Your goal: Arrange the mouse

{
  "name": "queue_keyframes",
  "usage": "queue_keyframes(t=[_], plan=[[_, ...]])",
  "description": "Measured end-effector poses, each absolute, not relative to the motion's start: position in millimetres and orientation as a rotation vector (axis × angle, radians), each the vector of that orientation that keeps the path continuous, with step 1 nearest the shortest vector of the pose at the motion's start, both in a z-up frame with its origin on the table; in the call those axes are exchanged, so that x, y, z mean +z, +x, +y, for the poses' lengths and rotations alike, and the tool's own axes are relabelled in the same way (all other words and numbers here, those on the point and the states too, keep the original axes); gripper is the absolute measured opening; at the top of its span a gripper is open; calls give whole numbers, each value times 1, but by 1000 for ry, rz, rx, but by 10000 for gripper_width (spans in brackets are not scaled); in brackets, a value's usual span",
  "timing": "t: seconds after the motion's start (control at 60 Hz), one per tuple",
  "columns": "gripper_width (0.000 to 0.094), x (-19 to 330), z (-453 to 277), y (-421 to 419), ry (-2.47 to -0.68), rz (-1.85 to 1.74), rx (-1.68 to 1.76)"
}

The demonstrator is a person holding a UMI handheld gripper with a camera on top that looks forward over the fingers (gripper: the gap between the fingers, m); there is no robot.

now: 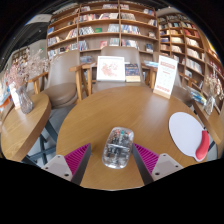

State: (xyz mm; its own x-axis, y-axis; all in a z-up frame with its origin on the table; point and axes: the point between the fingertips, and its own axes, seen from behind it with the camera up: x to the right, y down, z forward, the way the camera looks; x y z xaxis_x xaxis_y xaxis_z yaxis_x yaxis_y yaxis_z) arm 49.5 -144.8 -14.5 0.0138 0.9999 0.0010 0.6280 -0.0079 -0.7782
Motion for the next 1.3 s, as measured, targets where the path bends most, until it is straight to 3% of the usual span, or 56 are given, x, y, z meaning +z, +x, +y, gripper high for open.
queue_keyframes(t=[0.183, 0.3, 0.367, 0.383, 0.45, 0.633, 0.75, 0.85, 1.05, 1.3], plan=[[850, -16, -148, 30, -1692, -1681, 806], [797, -14, -146, 27, -1684, -1677, 809], [636, -14, -146, 25, -1674, -1674, 812], [467, -14, -144, 24, -1670, -1671, 808], [417, -14, -141, 24, -1666, -1687, 811], [410, 36, -118, 30, -1644, -1648, 900], [409, 78, -59, 27, -1637, -1569, 914], [409, 93, 10, 20, -1605, -1510, 860], [411, 53, 118, 15, -1701, -1463, 745], [412, -9, 158, 19, -1775, -1491, 672]])
